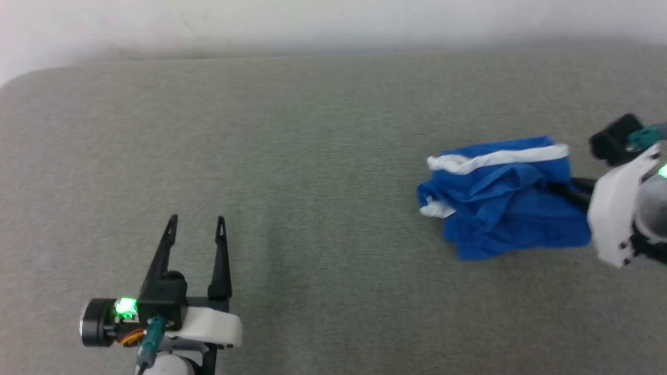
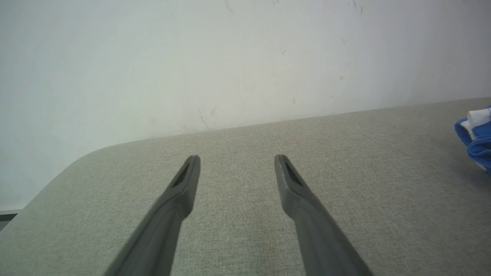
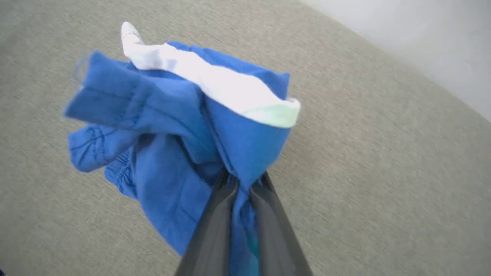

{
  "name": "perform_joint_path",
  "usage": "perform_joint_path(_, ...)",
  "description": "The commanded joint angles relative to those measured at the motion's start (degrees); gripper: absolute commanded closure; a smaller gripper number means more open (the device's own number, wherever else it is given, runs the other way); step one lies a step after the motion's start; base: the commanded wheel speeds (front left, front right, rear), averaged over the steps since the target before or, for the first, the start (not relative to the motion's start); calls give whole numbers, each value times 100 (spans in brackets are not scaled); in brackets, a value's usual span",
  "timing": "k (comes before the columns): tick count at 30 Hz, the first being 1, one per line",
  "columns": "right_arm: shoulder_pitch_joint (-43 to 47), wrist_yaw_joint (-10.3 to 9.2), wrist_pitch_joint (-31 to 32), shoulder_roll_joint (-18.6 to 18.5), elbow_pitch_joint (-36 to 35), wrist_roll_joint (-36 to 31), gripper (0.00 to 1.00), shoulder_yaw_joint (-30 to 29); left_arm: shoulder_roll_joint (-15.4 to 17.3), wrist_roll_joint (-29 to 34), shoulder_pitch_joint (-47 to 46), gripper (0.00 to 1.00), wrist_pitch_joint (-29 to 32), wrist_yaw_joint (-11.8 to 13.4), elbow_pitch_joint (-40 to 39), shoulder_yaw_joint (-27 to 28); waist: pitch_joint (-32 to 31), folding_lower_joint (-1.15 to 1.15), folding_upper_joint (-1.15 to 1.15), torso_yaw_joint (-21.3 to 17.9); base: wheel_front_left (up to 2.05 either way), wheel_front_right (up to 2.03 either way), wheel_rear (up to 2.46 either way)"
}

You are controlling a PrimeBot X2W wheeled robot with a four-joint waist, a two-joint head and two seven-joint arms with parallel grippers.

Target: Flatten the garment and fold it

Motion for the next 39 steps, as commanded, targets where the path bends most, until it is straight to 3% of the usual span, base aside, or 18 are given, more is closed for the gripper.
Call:
perform_joint_path(1, -120, -13, 36, -101, -25, 8, 100, -17, 58, 48, -102, 0, -26, 45, -63, 30, 413, 0, 0, -569, 0, 0, 0)
perform_joint_path(7, -472, -13, 89, -536, 204, -51, 100, -232, 207, 168, -368, 0, -26, 144, -354, 70, 1076, 0, 0, -1256, 0, 0, 0)
perform_joint_path(13, -914, -13, 87, -712, 927, -448, 100, -288, 455, 324, -700, 0, -26, 141, -565, 67, 1640, 0, 0, -1617, 0, 0, 0)
perform_joint_path(21, -1519, -13, -271, -672, 2305, -956, 100, -690, 634, 486, -960, 0, -13, 154, -895, 14, 2183, 0, 0, -1662, 0, 0, 0)
perform_joint_path(28, -1830, -13, -674, -299, 3358, -1194, 100, -1021, 629, 541, -1079, 0, -4, 202, -1017, -73, 2197, 0, 0, -1544, 0, 0, 0)
perform_joint_path(29, -1836, -13, -704, -241, 3475, -1205, 61, -1028, 614, 531, -1080, 0, -6, 208, -992, -92, 2137, 0, 0, -1523, 0, 0, 0)
perform_joint_path(30, -1845, -13, -765, -207, 3573, -1247, 0, -1029, 594, 519, -1069, 0, -8, 216, -961, -113, 2055, 0, 0, -1499, 0, 0, 0)
perform_joint_path(39, -2000, -13, -2306, -207, 3730, -1933, 0, -1259, 344, 45, -759, 0, -24, 247, -688, -140, 882, 0, 0, -1134, 0, 0, 0)
